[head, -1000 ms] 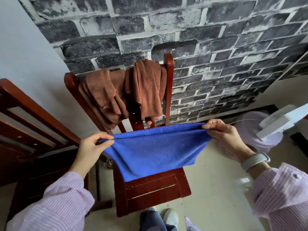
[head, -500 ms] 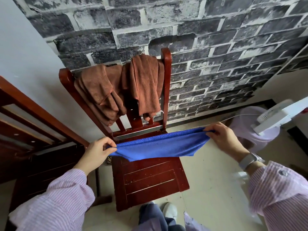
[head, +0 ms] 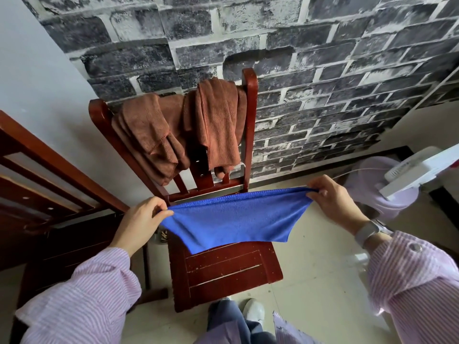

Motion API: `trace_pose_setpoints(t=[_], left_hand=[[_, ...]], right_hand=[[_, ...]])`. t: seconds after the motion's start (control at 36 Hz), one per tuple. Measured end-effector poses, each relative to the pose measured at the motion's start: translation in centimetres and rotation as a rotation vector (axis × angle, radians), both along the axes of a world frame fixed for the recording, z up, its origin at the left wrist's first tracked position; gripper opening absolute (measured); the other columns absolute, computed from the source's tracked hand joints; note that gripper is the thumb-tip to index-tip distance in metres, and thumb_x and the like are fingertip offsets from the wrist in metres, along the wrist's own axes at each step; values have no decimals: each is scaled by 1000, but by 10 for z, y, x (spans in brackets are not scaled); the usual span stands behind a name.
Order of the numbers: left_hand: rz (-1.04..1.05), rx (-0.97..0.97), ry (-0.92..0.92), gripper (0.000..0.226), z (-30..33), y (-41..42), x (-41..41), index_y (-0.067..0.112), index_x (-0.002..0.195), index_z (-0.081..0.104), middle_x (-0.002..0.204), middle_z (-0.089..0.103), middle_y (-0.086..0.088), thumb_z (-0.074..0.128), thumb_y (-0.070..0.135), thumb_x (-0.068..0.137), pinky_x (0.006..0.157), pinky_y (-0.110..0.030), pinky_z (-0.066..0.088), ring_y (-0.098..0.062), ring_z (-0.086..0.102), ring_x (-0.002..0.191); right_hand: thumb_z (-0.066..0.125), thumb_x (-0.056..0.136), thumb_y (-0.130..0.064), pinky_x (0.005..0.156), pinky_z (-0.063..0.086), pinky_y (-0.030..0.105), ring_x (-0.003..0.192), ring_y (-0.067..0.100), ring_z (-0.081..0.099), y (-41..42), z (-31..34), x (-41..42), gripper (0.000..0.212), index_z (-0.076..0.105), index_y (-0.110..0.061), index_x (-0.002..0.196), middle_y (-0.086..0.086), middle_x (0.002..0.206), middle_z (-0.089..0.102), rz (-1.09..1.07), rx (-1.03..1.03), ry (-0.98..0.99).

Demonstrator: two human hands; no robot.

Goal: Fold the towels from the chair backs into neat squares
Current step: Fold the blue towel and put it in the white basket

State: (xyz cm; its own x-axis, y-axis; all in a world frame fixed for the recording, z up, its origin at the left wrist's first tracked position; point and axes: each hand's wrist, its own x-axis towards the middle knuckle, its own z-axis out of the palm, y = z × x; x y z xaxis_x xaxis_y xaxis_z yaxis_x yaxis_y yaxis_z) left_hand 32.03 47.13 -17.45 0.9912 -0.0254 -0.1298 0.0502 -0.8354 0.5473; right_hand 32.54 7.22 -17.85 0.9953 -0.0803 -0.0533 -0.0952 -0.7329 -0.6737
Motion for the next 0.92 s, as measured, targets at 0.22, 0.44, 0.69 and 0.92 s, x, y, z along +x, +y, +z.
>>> trace_pose_setpoints(t=[0.22, 0.44, 0.69, 0.92], left_hand=[[-104, 43, 63, 20, -5, 7, -2, 18, 70, 56, 75, 56, 9, 66, 4, 79, 65, -10, 35, -7, 55, 71], [-60, 76, 36, 14, -6, 15, -1, 21, 72, 60, 75, 58, 12, 68, 12, 78, 67, -22, 36, -8, 54, 70], [19, -39, 51, 15, 0, 25, 0, 19, 69, 60, 73, 61, 6, 73, 12, 75, 63, -14, 40, -9, 56, 68], [110, 37, -38, 14, -8, 30, 16, 11, 92, 63, 75, 56, -3, 67, 7, 79, 72, -30, 42, -25, 55, 74]], right_hand=[[70, 71, 6, 64, 34, -1, 66, 23, 50, -1, -10, 2, 8, 68, 4, 78, -12, 68, 45, 22, -100, -60], [65, 74, 11, 65, 33, 1, 64, 4, 40, 5, -18, 10, 9, 68, 2, 74, -11, 65, 44, 48, -113, -193], [50, 82, -4, 65, 33, 18, 71, 24, 54, 9, -17, 23, 15, 63, 5, 83, 17, 81, 58, 88, -139, -229], [60, 80, 2, 66, 38, 30, 72, 34, 58, 19, -27, 38, 6, 64, 3, 77, 18, 79, 59, 28, -141, -160]])
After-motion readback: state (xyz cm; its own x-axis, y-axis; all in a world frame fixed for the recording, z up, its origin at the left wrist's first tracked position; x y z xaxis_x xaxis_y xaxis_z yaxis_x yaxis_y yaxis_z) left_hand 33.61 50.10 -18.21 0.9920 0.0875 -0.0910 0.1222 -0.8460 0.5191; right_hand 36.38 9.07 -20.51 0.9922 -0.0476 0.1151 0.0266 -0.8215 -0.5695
